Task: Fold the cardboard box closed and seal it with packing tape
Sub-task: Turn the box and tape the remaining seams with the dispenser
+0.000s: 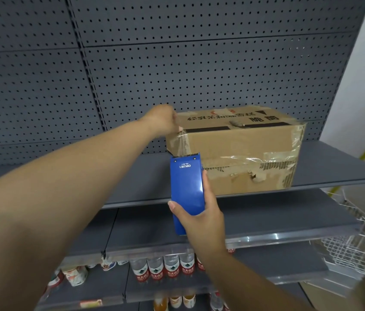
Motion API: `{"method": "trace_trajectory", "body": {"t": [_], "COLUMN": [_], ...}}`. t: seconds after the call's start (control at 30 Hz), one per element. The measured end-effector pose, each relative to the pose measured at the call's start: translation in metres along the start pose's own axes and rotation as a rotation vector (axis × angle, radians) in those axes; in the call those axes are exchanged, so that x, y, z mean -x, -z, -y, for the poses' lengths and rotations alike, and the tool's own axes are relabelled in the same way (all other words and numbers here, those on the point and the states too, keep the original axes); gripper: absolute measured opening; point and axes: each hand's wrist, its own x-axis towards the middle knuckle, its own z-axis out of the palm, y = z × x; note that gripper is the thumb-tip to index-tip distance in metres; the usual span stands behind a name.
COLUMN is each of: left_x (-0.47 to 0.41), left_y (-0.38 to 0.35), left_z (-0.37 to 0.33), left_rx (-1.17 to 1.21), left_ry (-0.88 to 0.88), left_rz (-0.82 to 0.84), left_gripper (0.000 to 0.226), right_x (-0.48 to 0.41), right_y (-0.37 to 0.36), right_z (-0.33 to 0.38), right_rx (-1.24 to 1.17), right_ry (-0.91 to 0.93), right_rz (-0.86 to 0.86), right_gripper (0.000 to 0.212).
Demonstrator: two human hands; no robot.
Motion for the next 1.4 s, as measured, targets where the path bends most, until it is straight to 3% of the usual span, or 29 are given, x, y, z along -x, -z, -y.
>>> {"method": "trace_trajectory", "body": {"t": [0.13, 0.27, 0.43, 0.6, 0.7, 0.97, 1.1, 1.4], "left_x": [0.011, 0.022, 0.022, 0.018, 0.011, -0.002, -0.014, -0.051], "left_y": [-0.013, -0.013, -0.018, -0.033, -0.032, -0.029, -0.001, 0.021], "left_z": [-0.004, -0.002, -0.005, 0.002, 0.006, -0.003, -0.022, -0.048], "left_rx": [-0.093, -0.17, -0.224, 0.004, 0.013, -0.14, -0.051, -0.011], "left_ry": [-0.132, -0.217, -0.245, -0.213, -0.219, -0.392, -0.373, -0.274], "left_rz": [-0.122, -0.125, -0.036, 0.146, 0.206, 0.139, 0.119, 0.186], "left_gripper": [0.015, 0.032, 0.044, 0.057, 0.06, 0.055, 0.048, 0.052], "right_x": [0.0, -0.001, -0.002, 0.001, -0.002, -0.001, -0.013, -0.051], "right_y": [0.002, 0.003, 0.005, 0.001, 0.0, 0.0, 0.007, 0.035], "right_z": [-0.001, 0.0, -0.002, 0.0, 0.003, 0.01, 0.036, 0.087], "right_rx": [-0.012, 0.0, 0.001, 0.018, 0.02, -0.012, 0.046, 0.128], "right_ry": [-0.006, -0.006, -0.012, -0.022, -0.018, 0.0, 0.059, 0.053], "right_rz": [0.002, 0.023, 0.021, 0.033, 0.037, 0.052, 0.004, 0.027], "right_gripper": [0.097, 0.096, 0.097, 0.098, 0.097, 0.09, 0.076, 0.075]}}
